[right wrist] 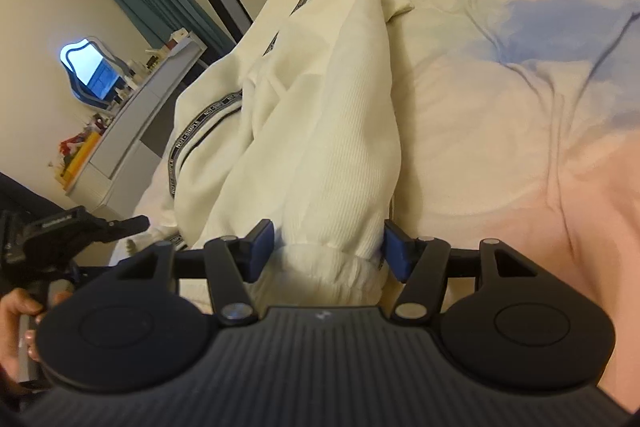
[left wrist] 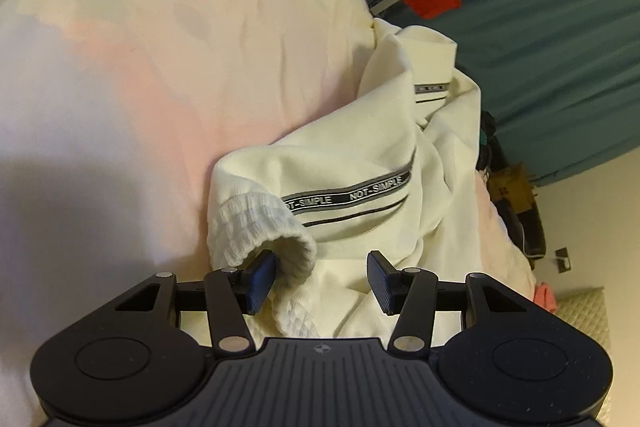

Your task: Fold clothes

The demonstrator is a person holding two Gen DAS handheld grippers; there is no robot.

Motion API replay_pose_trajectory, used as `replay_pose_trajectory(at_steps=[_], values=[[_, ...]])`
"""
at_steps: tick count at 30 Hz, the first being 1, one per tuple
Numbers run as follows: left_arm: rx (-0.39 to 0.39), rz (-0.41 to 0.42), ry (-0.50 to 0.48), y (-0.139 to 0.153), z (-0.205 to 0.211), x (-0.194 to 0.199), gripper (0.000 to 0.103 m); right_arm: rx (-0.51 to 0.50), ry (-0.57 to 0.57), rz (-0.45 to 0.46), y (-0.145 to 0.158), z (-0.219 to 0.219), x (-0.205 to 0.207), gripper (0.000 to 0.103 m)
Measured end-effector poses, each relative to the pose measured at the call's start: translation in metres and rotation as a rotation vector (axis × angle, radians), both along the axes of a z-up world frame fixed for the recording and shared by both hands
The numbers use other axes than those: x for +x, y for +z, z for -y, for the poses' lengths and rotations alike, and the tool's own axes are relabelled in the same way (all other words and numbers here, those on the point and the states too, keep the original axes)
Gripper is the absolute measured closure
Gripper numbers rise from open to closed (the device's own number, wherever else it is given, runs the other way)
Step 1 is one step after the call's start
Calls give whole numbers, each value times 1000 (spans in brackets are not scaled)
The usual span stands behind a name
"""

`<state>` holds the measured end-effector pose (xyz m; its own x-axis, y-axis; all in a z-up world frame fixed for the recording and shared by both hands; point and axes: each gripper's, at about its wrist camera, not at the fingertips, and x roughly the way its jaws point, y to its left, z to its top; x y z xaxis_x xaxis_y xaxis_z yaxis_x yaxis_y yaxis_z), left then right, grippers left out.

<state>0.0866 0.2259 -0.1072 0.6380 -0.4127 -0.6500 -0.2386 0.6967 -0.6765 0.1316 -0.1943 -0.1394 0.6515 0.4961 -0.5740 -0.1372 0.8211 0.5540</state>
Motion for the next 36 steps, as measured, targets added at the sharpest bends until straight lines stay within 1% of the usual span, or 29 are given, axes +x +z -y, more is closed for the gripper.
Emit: replay_pose_trajectory(at_steps=[2,4,6,8,9,10,13,16,18,20,22,24,25,26,28,30,31,32,35,36], values=[[19,9,-17,4,3,-3,51,-16,-5,7,0,-1,-2,42],[4,25,-42,8,0,-10,51,-27,-17,5,0,0,-2,42],[-63,89,-88,16,-2,-16,50,-36,-37,1,-1,0,-1,42],[-130,154,-132,24,-5,-23,53,-37,-60,-5,-3,3,0,43],[-154,190,-133,28,-9,-30,53,-34,-71,-9,-4,4,0,43],[-169,228,-133,32,-10,-34,55,-25,-78,-16,-5,6,0,43],[-175,270,-103,36,-12,-35,55,2,-85,-34,-7,8,1,43],[-143,174,-63,25,-14,-27,55,8,-79,-39,-7,7,1,43],[-90,102,-56,18,-14,-19,55,8,-71,-38,-6,5,1,43],[-19,40,-86,12,-9,-12,51,12,-68,-38,-5,4,1,43],[46,-72,-110,0,0,-3,51,17,-65,-38,-4,4,1,42],[54,-136,-118,-10,6,6,51,19,-64,-41,-5,4,1,42],[61,-131,-106,-11,7,9,52,20,-62,-44,-5,5,2,42],[67,-125,-94,-11,8,12,57,21,-61,-46,-6,4,2,42],[68,-103,-87,-8,12,17,58,17,-61,-43,-5,4,2,42],[85,-64,-88,-3,13,14,68,10,-63,-37,-5,4,2,42],[93,-43,-89,1,14,12,79,8,-66,-37,-5,4,1,42],[100,-22,-90,4,13,10,81,7,-69,-39,-5,4,1,42],[73,59,-69,17,0,-13,87,17,-67,-41,-6,4,1,42],[56,95,-62,22,-4,-16,87,18,-63,-39,-6,3,1,42]])
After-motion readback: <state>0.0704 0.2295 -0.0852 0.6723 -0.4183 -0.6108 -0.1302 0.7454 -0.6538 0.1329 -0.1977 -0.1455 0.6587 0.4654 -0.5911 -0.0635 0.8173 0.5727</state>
